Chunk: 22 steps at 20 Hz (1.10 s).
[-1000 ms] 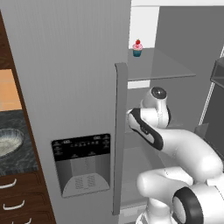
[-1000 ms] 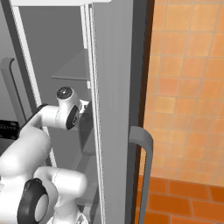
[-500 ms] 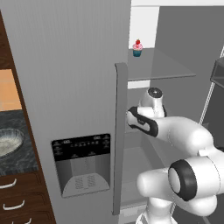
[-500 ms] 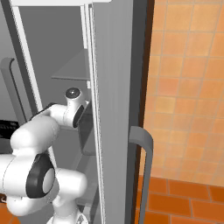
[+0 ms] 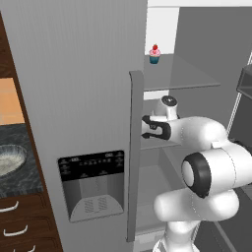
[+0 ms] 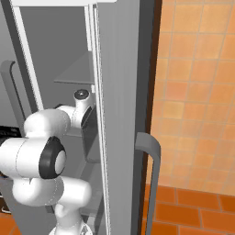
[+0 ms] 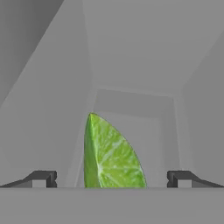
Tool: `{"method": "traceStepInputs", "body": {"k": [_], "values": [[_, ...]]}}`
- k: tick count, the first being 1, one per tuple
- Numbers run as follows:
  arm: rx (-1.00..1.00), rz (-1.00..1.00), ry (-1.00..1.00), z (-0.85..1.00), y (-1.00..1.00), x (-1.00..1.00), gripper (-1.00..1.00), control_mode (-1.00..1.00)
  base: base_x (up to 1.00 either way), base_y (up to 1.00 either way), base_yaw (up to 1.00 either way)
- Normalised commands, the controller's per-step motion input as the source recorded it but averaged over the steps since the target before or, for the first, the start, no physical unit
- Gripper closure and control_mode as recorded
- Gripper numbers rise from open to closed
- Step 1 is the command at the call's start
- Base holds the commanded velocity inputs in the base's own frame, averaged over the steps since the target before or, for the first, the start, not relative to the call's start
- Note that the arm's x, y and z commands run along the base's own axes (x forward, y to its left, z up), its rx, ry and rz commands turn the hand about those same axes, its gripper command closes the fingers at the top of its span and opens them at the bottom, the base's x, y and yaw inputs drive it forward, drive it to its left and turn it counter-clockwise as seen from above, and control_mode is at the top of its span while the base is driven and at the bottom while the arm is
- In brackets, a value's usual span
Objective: Grab a lemon wedge from the fridge and one ice cube from the ice bowl, and put them in the glass of lemonade.
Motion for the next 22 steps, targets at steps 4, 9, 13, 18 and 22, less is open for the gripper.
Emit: {"method": "traceStepInputs", "body": {"k": [4,9,13,18,22], "values": [[0.00,0.06,0.10,-0.58,0.00,0.01,-1.00,-1.00,0.00,0.00,0.00],[-0.01,0.07,0.10,-0.56,0.00,0.00,-1.00,-1.00,0.00,0.00,0.00],[0.00,0.05,0.08,-0.34,0.00,0.00,1.00,-1.00,0.00,0.00,0.00],[0.00,0.01,0.02,-0.07,0.00,-0.10,1.00,-1.00,0.00,0.00,0.00],[0.00,0.00,0.00,-0.01,0.00,-0.34,1.00,-1.00,0.00,0.00,0.00]]}}
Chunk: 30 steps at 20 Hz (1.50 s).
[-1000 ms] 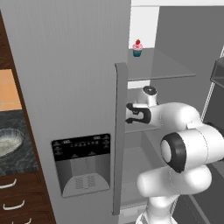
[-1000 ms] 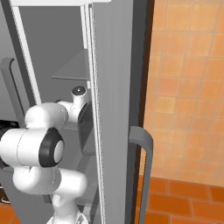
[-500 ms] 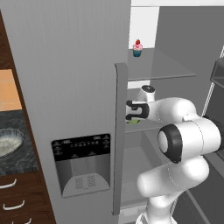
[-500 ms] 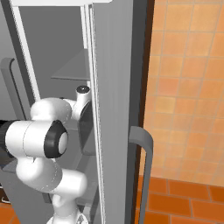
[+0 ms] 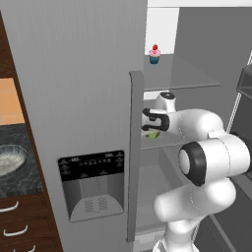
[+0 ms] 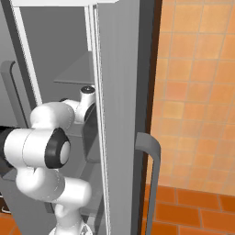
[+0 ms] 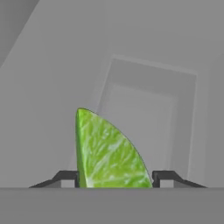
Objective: Grab a lemon wedge from the fridge and one ice cube from the ice bowl, and put them in the glass of lemonade.
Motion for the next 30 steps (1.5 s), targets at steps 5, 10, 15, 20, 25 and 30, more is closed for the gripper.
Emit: {"method": "traceStepInputs", "body": {"k": [5,10,15,20,25,30], "values": [[0.01,0.00,-0.05,-0.02,0.00,-0.95,1.00,-1.00,0.00,0.00,0.00],[0.00,0.00,-0.06,-0.02,-0.03,-0.96,1.00,-1.00,0.00,0.00,0.00],[0.00,0.00,-0.02,0.48,-0.02,-1.00,1.00,-1.00,0.00,0.00,0.00],[-0.01,0.00,0.02,0.98,0.00,-0.94,1.00,-1.00,0.00,0.00,0.00],[0.00,0.00,0.05,1.00,0.00,-0.69,1.00,-1.00,0.00,0.00,0.00],[-0.01,-0.09,0.11,1.00,-0.11,-0.13,1.00,-1.00,0.00,0.00,0.00]]}}
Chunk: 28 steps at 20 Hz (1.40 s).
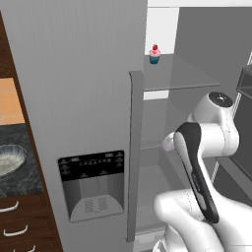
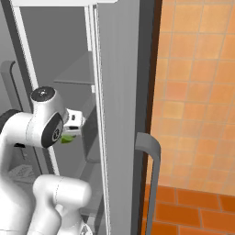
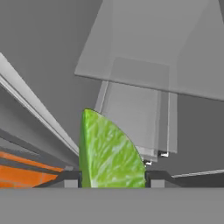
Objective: Grab a lemon wedge from the fridge and one ice cube from the ice bowl, and put them in the glass of lemonade.
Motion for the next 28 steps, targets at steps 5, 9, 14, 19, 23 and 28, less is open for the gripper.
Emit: {"method": "traceStepInputs", "body": {"k": [5,9,14,19,23,28], "values": [[0.00,-0.16,0.07,0.54,-0.27,-0.52,1.00,-1.00,0.00,0.00,0.00],[0.04,-0.02,-0.17,0.00,-0.01,-1.00,1.00,-1.00,0.00,0.00,0.00],[-0.01,0.00,-0.03,0.00,0.00,-0.18,1.00,-1.00,0.00,0.00,0.00],[0.00,0.00,0.00,0.00,0.01,-0.09,1.00,1.00,-0.53,0.31,0.00],[0.00,0.00,0.00,0.00,0.00,0.00,1.00,1.00,-0.92,0.96,-0.01],[0.00,0.00,0.00,0.00,0.00,0.00,1.00,1.00,-0.38,1.00,-0.13]]}}
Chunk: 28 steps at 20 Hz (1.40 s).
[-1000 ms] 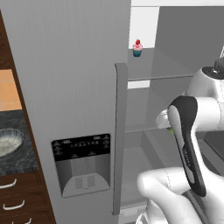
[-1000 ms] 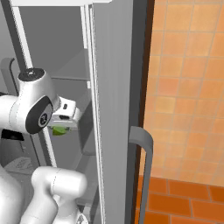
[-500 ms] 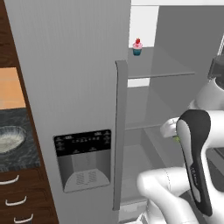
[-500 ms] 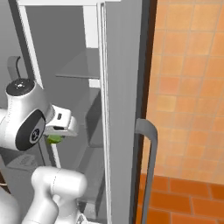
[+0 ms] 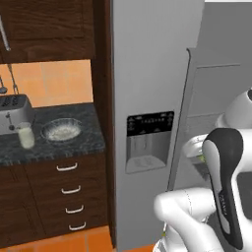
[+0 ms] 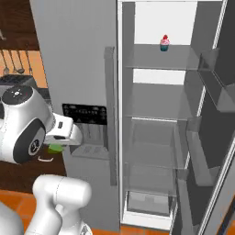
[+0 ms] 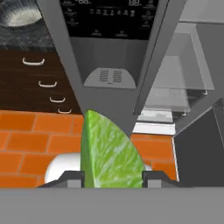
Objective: Grab a lemon wedge from the fridge and one ice cube from the ice bowl, and put them in the glass of lemonade.
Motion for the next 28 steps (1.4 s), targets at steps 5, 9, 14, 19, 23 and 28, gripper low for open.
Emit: {"method": "traceStepInputs", "body": {"k": [5,9,14,19,23,28], "values": [[0.00,0.00,0.00,0.00,0.00,0.00,1.00,1.00,-0.01,1.00,-0.19],[0.00,0.00,0.00,0.00,0.00,0.00,1.00,1.00,0.12,1.00,-0.13],[0.00,0.00,0.00,0.00,0.00,0.00,1.00,1.00,0.31,1.00,-0.03],[0.00,0.00,0.00,0.00,0.00,0.00,1.00,1.00,0.61,0.62,0.00],[0.00,0.00,0.00,0.00,0.00,0.00,1.00,1.00,0.61,0.20,0.00],[0.00,0.00,0.00,0.00,0.00,0.00,1.00,1.00,0.50,0.37,0.00]]}}
